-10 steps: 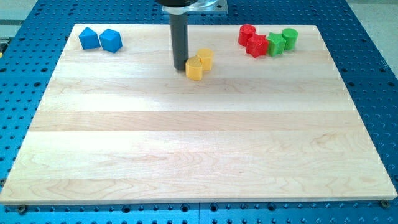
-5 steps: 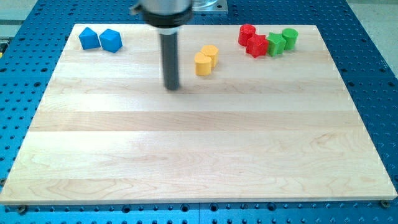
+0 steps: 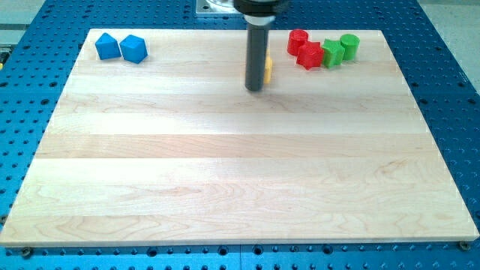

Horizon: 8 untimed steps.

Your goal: Slide the yellow blocks to the left of the red blocks

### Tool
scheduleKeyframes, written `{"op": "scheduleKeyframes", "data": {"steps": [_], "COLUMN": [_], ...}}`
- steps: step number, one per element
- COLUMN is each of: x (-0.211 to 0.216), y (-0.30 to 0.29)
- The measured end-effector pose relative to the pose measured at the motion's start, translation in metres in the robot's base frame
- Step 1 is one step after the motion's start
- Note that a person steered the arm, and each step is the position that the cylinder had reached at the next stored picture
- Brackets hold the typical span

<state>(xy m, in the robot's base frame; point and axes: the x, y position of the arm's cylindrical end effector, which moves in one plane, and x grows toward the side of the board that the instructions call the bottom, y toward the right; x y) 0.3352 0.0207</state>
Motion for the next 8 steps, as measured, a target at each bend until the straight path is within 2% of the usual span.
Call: {"op": "scheduleKeyframes", "data": {"steps": [1,2,3,4,5,6,7,8], "x": [-0.030,-0.025,-0.024,-0.052,-0.053,-0.047,-0.062,-0.081], "y": [0.033,0.036,-0.046,-0.052,-0.002,0.011,-0.012,0.023]}}
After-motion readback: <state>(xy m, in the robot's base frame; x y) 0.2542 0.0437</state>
